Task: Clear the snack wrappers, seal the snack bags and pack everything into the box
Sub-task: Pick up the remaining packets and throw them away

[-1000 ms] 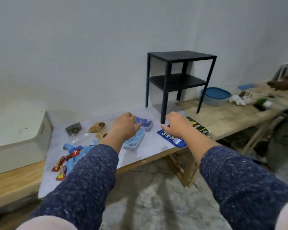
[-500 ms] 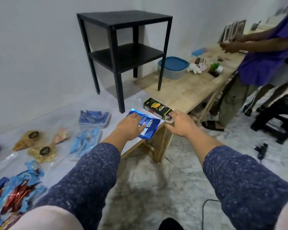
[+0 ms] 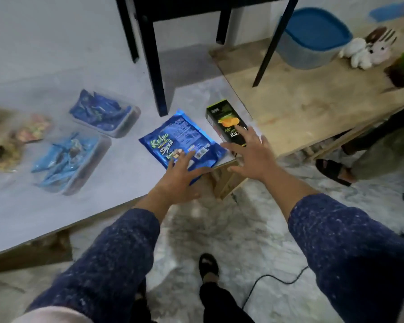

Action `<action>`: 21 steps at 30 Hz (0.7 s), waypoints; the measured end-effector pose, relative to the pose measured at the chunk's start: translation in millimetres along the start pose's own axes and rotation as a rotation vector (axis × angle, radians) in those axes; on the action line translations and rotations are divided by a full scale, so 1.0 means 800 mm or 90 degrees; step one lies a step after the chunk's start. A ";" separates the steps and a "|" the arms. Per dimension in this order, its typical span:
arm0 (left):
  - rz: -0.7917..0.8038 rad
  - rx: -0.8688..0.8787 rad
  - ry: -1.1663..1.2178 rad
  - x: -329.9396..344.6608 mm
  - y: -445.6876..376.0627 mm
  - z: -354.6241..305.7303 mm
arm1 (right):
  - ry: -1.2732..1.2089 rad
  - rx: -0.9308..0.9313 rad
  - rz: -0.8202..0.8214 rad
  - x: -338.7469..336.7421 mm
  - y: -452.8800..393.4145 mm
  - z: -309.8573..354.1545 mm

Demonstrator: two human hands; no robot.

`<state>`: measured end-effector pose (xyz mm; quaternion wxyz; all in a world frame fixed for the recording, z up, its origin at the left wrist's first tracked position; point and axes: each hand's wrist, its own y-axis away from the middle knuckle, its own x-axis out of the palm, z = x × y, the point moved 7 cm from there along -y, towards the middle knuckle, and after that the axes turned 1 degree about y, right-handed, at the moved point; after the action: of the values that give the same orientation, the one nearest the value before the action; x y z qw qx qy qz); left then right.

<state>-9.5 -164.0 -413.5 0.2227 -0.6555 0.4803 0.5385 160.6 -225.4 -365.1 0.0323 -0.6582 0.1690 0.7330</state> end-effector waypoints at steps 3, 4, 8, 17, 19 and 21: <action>-0.027 -0.028 0.006 0.005 -0.011 0.006 | -0.026 -0.024 0.023 0.014 -0.017 -0.016; -0.031 -0.039 0.009 0.004 -0.013 0.009 | -0.031 -0.030 0.020 0.016 -0.020 -0.019; -0.084 -0.057 0.033 -0.008 -0.021 0.011 | -0.027 -0.036 0.010 0.018 -0.029 -0.022; -0.152 -0.093 0.158 -0.050 -0.001 0.007 | -0.091 -0.095 -0.083 -0.006 -0.032 -0.014; -0.188 -0.099 0.175 -0.075 0.009 0.006 | -0.140 -0.104 -0.116 -0.023 -0.026 -0.006; -0.226 -0.103 0.185 -0.098 0.022 0.010 | -0.179 -0.104 -0.127 -0.041 -0.020 0.004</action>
<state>-25.7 -134.7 -339.7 0.1894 -0.8159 0.3401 0.4275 166.1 -203.3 -336.2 0.0746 -0.5631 0.0368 0.8222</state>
